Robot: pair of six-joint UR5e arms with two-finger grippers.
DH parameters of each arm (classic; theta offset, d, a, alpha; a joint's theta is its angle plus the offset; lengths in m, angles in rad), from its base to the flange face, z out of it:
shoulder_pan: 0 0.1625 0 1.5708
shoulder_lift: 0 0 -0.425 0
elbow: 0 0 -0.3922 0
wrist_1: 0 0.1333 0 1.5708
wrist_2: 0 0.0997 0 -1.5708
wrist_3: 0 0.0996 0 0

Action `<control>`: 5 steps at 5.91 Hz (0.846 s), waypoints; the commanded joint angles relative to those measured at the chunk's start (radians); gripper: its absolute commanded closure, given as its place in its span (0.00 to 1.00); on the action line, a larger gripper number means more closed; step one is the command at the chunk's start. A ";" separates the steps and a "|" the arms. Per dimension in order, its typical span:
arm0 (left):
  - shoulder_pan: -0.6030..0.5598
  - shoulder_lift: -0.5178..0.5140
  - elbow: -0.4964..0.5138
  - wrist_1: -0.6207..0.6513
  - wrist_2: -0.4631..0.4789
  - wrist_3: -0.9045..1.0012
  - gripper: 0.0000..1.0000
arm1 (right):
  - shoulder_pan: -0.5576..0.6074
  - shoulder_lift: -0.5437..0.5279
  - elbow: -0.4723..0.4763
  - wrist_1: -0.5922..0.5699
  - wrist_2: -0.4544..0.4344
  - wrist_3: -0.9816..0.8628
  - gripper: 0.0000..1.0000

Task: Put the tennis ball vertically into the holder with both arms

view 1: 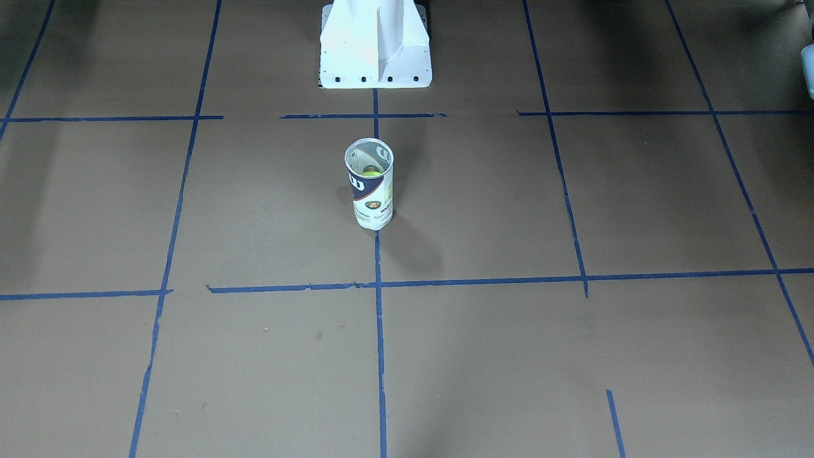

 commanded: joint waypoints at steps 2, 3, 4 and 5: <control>-0.119 0.143 -0.001 -0.036 -0.116 0.063 0.00 | 0.000 0.000 0.002 0.001 -0.007 -0.003 0.00; -0.119 0.147 0.014 -0.036 -0.116 0.054 0.00 | 0.000 0.000 0.002 0.001 -0.005 -0.003 0.00; -0.118 0.147 0.013 -0.035 -0.121 0.051 0.00 | -0.002 0.002 0.003 0.001 -0.004 -0.003 0.00; -0.118 0.145 -0.003 -0.035 -0.113 0.057 0.00 | -0.002 0.002 0.003 0.001 -0.004 -0.004 0.00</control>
